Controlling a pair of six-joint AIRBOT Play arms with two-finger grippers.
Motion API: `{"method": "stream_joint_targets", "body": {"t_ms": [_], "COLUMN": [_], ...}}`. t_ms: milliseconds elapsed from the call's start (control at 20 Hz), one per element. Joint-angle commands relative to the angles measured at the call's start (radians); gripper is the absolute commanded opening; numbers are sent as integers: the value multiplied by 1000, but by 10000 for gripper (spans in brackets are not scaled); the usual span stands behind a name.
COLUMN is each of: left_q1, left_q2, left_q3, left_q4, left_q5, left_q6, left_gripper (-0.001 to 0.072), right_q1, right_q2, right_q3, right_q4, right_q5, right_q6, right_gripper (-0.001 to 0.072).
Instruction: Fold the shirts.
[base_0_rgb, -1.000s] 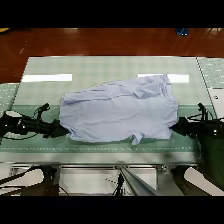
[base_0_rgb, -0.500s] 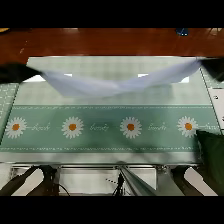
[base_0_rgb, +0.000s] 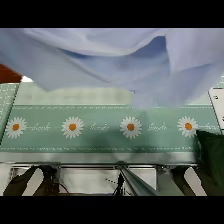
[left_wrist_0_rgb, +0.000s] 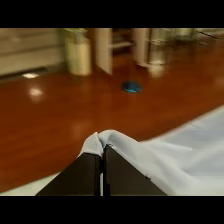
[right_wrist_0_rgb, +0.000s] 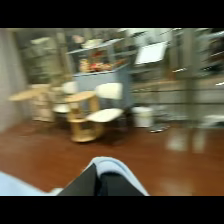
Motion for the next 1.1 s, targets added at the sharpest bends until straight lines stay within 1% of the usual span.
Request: {"method": "stream_joint_targets", "body": {"t_ms": [0, 50, 100, 150, 250, 350, 450, 550, 650, 700, 750, 800, 900, 1000, 1050], "left_q1": [2, 2, -3, -9, -26, -32, -45, -64, -69, -69, -69, -69, -69, -69, -69], "left_q2": [102, 122, 138, 147, 146, 147, 146, 140, 104, 74, 38, -1, -105, -216, -267], "left_q3": [70, 70, 70, 70, 68, 12, -95, -246, -397, -468, -528, -570, -612, -613, -613], "left_q4": [306, 364, 399, 404, 405, 404, 404, 404, 402, 389, 372, 360, 358, 355, 355], "left_q5": [-71, -114, -147, -167, -209, -257, -298, -296, -285, -255, -206, -161, -101, -53, -24], "left_q6": [-152, -171, -179, -178, -177, -177, -174, -152, -146, -131, -107, -90, -90, -56, -52], "left_gripper": [19, 19, 19, 19, 19, 18, 18, 18, 18, 18, 18, 18, 19, 19, 19], "right_q1": [0, 0, 0, 0, 0, 0, 0, 0, 1, 15, 56, 131, 294, 420, 457], "right_q2": [106, 135, 155, 166, 159, 125, 67, -22, -145, -212, -273, -339, -470, -603, -655], "right_q3": [132, 138, 140, 140, 139, 139, 139, 139, 139, 139, 139, 139, 139, 139, 139], "right_q4": [-476, -574, -631, -655, -662, -687, -706, -679, -649, -642, -667, -729, -871, -985, -1005], "right_q5": [-32, -13, 21, 78, 237, 357, 419, 447, 522, 544, 549, 550, 518, 393, 313], "right_q6": [180, 223, 235, 235, 234, 234, 227, 220, 219, 220, 220, 219, 218, 219, 219], "right_gripper": [25, 25, 25, 24, 24, 24, 23, 23, 23, 24, 23, 23, 24, 24, 24]}}
